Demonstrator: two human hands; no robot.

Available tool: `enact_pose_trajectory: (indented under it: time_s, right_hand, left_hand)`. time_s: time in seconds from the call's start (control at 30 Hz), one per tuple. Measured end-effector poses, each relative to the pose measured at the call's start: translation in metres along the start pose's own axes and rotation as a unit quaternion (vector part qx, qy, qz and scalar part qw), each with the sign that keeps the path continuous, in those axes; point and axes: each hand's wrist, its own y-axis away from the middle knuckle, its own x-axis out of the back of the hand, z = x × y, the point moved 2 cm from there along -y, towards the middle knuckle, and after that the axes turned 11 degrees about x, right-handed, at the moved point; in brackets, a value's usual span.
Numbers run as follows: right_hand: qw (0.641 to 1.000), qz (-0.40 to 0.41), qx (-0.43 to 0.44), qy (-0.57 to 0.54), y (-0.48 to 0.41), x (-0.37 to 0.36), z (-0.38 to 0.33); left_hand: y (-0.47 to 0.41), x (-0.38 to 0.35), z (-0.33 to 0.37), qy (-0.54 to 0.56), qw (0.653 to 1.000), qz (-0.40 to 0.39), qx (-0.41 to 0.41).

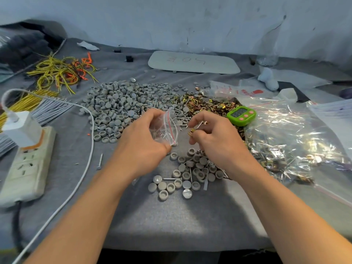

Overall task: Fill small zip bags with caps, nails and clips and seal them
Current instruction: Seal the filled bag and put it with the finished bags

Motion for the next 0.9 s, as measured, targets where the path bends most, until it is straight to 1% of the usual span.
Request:
enact_pose_trajectory:
  time_s: [0.1,0.2,0.33,0.53,0.7,0.9]
  right_hand:
    - [0.998,0.015,-0.016,-0.054,0.001,0.001,0.0]
    - [0.996,0.029,-0.026,-0.08,0.004,0.002,0.0]
    - [0.993,0.006,-0.045,-0.108,0.006,0.001,-0.001]
    - [0.98,0.033,-0.064,-0.185,0.009,0.007,-0.004]
    - [0.979,0.01,-0.047,-0.2,0.008,0.008,-0.006]
    - [0.976,0.013,-0.051,-0.214,0.006,0.009,-0.005]
  left_hand:
    - [0.001,-0.005,-0.001,-0.035,0.999,-0.009,-0.006]
    - [0.006,-0.013,0.002,-0.07,0.997,-0.014,-0.02]
    - [0.005,-0.017,0.004,-0.08,0.997,-0.01,-0.018]
    - [0.007,-0.018,0.004,-0.087,0.996,-0.021,-0.014]
    - [0.006,-0.019,0.004,-0.094,0.995,-0.024,-0.014]
    - [0.008,-0.024,0.009,-0.093,0.995,-0.029,-0.022]
